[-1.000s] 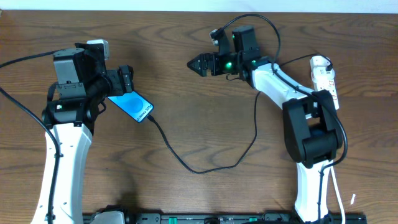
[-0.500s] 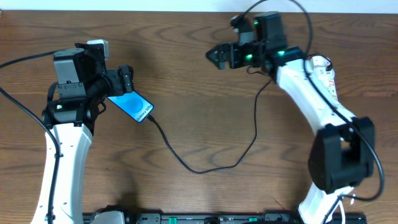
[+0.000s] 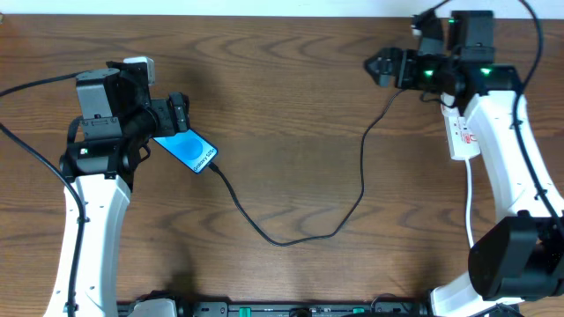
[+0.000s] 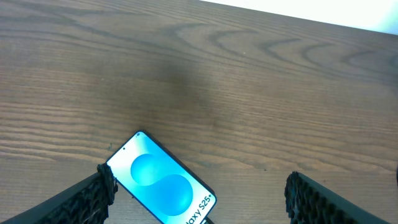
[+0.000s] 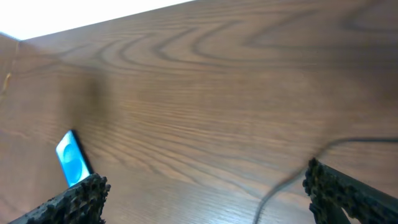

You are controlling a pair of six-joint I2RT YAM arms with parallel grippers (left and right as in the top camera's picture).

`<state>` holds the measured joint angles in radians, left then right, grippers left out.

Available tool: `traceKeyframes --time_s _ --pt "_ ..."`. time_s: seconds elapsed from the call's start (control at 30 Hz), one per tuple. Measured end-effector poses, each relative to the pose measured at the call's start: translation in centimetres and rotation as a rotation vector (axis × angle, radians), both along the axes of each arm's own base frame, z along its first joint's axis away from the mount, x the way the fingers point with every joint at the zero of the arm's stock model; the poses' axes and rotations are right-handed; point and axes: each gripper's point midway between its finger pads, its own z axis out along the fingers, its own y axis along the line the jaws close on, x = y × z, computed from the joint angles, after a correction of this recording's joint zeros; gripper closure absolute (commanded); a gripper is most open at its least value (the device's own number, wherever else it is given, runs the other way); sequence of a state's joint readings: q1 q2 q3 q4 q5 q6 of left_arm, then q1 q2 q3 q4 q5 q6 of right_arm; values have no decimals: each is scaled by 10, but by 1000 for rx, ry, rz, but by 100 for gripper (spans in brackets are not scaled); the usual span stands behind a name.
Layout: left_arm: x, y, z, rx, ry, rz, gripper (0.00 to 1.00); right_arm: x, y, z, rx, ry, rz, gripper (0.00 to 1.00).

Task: Plug charger to phone and switch on socket
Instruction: 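Move the right gripper right toward the white power strip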

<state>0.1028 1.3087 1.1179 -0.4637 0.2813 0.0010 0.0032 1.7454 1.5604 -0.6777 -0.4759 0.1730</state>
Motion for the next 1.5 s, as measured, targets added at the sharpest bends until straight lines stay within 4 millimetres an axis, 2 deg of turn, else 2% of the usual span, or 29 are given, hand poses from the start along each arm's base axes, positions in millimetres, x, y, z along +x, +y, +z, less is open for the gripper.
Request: traceKeyframes --time_s 0.3,0.87,1.33,1.5 --pt "0 0 0 0 0 0 12 -7 -42 -10 0 71 -92 1" --pt "0 0 0 0 0 0 11 -21 -100 -21 2 143 -209 1" --pt "0 0 0 0 0 0 12 -25 -125 -25 -43 151 -251 1" --pt "0 0 0 0 0 0 12 -29 -144 -30 -86 170 -306 1"
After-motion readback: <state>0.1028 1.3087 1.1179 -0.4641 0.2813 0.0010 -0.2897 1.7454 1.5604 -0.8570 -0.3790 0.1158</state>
